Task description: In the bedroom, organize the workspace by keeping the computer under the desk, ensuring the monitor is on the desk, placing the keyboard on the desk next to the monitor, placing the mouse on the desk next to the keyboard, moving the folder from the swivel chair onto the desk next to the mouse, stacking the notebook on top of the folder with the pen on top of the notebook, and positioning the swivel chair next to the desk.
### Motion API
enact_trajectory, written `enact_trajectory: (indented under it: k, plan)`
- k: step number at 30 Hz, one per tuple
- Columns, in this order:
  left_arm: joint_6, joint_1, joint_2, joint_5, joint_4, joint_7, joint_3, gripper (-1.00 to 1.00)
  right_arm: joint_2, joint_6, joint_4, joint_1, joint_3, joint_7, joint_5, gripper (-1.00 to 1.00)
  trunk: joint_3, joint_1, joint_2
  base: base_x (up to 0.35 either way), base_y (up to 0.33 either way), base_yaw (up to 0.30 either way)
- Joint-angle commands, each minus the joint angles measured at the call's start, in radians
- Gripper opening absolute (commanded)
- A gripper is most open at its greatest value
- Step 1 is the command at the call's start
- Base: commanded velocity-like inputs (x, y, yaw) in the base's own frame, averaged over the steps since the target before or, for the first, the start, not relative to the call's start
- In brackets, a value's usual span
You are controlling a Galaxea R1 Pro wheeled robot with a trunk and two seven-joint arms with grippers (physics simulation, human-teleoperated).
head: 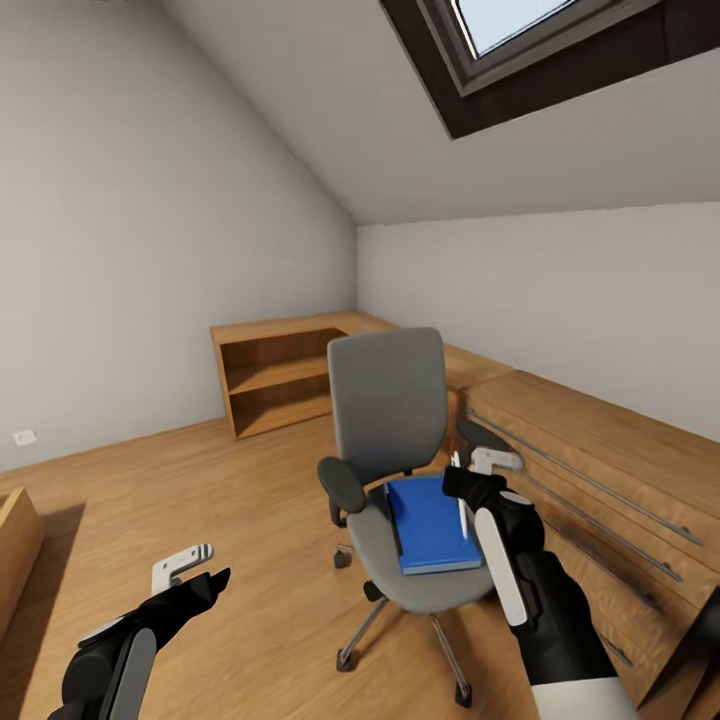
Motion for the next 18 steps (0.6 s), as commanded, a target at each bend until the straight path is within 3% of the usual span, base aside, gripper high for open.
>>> enact_trajectory:
  k: [1,18]
  plan:
    - [0.005,-0.001,-0.001,0.010,-0.001,0.007,0.001,1.00,0.000,0.003,-0.009,0.000,0.001,-0.010,-0.012,-1.00,0.002,-0.004,0.007,-0.001,0.000,0.000]
    - [0.002,-0.001,-0.003,0.011,-0.018,0.008,0.002,1.00,-0.002,0.003,-0.093,0.026,-0.004,-0.010,-0.010,-1.00,0.055,-0.069,0.126,0.000,0.000,-0.021]
